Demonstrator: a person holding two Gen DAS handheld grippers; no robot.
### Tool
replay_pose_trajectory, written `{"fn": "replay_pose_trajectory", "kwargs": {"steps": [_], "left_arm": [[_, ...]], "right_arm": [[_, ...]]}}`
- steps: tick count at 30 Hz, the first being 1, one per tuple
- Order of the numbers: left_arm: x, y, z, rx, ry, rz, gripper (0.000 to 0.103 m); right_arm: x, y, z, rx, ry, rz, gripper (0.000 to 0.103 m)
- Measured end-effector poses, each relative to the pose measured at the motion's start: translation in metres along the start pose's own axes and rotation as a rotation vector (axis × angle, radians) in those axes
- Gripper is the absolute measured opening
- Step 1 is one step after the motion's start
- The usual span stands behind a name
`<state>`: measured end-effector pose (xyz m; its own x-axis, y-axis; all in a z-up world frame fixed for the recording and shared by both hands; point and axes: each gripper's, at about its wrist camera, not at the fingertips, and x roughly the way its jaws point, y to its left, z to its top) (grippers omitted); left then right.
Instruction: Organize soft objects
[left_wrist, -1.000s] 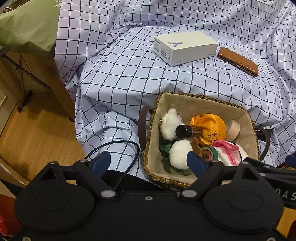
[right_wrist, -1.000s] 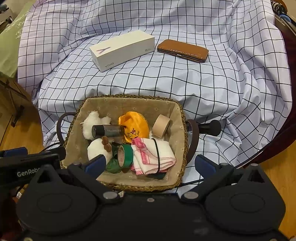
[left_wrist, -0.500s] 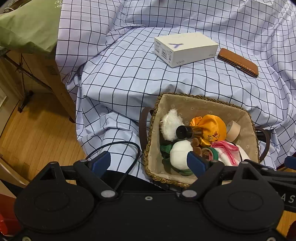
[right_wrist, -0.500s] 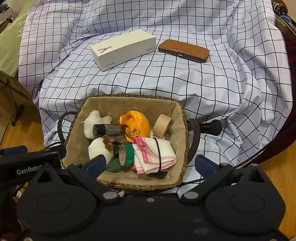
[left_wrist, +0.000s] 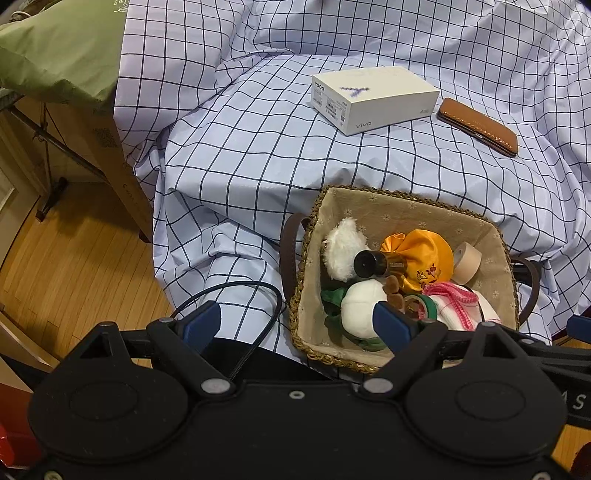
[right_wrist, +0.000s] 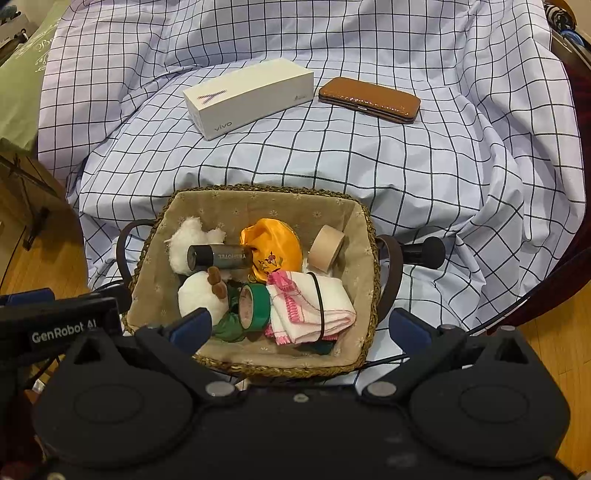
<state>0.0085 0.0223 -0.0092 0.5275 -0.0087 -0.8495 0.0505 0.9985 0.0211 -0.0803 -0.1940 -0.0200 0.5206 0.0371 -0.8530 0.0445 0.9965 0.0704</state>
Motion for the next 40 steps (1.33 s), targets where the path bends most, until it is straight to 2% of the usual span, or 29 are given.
{"fn": "replay_pose_trajectory", "kwargs": {"steps": [40], "left_arm": [[0.0,0.0,-0.0009,-0.007,-0.005,0.004,0.087]], "right_arm": [[0.0,0.0006,0.0,0.002,0.003,0.003,0.103]]}}
